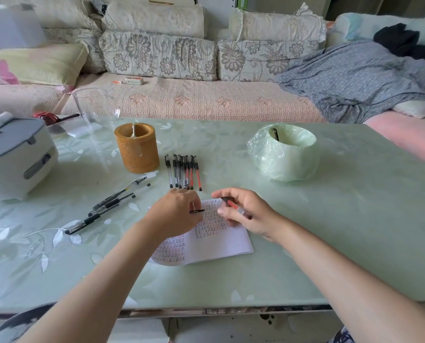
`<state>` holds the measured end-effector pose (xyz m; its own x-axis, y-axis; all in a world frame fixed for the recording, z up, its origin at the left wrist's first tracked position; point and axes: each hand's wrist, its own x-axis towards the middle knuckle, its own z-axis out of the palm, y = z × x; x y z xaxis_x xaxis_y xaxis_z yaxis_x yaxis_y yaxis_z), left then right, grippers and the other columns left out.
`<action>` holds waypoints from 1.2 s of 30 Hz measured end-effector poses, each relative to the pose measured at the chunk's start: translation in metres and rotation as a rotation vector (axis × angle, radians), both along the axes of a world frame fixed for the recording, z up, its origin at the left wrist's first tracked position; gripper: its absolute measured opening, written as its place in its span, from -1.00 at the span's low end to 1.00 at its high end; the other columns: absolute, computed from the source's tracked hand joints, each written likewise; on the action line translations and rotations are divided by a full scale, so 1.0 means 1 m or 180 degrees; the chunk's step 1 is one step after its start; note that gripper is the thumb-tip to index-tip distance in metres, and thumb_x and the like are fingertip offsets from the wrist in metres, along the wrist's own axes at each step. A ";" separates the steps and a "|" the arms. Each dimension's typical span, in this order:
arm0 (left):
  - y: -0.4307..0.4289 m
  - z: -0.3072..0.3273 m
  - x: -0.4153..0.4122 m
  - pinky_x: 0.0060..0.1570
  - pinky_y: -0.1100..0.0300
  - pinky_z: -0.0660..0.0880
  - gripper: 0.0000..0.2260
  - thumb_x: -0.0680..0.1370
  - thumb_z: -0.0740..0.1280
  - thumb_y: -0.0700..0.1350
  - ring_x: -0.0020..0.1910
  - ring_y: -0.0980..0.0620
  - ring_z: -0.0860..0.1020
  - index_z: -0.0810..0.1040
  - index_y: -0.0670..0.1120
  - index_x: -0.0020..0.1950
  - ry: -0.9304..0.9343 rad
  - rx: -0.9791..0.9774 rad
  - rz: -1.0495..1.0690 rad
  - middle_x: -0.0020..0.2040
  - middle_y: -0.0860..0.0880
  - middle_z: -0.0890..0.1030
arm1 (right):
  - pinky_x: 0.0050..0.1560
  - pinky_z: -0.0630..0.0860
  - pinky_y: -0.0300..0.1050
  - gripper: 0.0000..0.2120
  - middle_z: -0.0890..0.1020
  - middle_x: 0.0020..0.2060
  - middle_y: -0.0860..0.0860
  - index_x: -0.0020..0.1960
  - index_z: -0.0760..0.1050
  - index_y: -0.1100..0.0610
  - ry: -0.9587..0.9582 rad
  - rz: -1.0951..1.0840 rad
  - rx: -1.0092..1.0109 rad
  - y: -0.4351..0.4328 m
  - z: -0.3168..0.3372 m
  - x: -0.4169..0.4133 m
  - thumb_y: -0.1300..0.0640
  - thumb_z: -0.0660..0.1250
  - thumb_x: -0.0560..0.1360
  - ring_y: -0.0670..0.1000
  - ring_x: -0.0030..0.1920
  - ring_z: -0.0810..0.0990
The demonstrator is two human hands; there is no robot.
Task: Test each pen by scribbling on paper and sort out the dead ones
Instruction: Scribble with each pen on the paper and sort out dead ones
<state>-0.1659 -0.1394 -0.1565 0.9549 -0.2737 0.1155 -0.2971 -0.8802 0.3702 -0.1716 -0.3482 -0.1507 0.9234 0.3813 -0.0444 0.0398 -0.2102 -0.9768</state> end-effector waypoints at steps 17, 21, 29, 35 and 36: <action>-0.013 -0.012 0.009 -0.04 0.20 0.42 -0.67 0.36 0.50 0.16 -0.02 0.04 0.44 0.55 0.03 -0.02 0.0030 -0.0340 0.0033 -0.10 0.06 0.53 | -0.48 0.38 -0.21 -0.77 0.49 -0.53 -0.02 -0.29 0.43 0.16 -0.0109 0.0001 -0.0507 -0.003 -0.013 -0.005 0.42 0.34 0.43 0.00 -0.56 0.42; -0.017 -0.015 0.009 0.05 0.09 0.48 -0.59 0.30 0.48 0.29 0.01 0.04 0.38 0.50 0.08 -0.04 0.0053 -0.0274 0.0135 -0.08 0.06 0.55 | -0.49 0.33 -0.19 -0.76 0.42 -0.56 -0.04 -0.29 0.40 0.17 -0.0133 0.0008 -0.0391 -0.004 -0.017 -0.004 0.44 0.34 0.43 0.00 -0.57 0.38; -0.018 -0.012 0.010 0.06 0.05 0.50 -0.56 0.30 0.47 0.32 0.00 0.07 0.32 0.51 0.08 -0.01 0.0165 -0.0189 0.0195 -0.08 0.07 0.54 | -0.50 0.24 -0.25 -0.78 0.40 -0.56 -0.10 -0.35 0.39 0.12 -0.0480 -0.0008 -0.0547 -0.003 -0.020 -0.006 0.32 0.38 0.36 -0.06 -0.56 0.31; -0.018 -0.013 0.009 0.08 0.06 0.49 -0.55 0.27 0.46 0.35 0.00 0.06 0.34 0.47 0.10 -0.04 0.0170 -0.0195 0.0198 -0.05 0.07 0.53 | -0.41 0.21 -0.19 -0.80 0.40 -0.49 -0.10 -0.38 0.40 0.07 -0.0647 0.0013 -0.0709 -0.004 -0.024 -0.004 0.23 0.39 0.33 -0.06 -0.43 0.30; -0.018 -0.014 0.009 0.09 0.05 0.49 -0.55 0.27 0.46 0.35 0.01 0.06 0.35 0.47 0.10 -0.04 0.0190 -0.0199 0.0202 -0.05 0.07 0.53 | -0.39 0.21 -0.18 -0.82 0.40 -0.49 -0.11 -0.38 0.40 0.06 -0.0669 0.0008 -0.0748 -0.004 -0.025 -0.005 0.21 0.38 0.31 -0.06 -0.43 0.30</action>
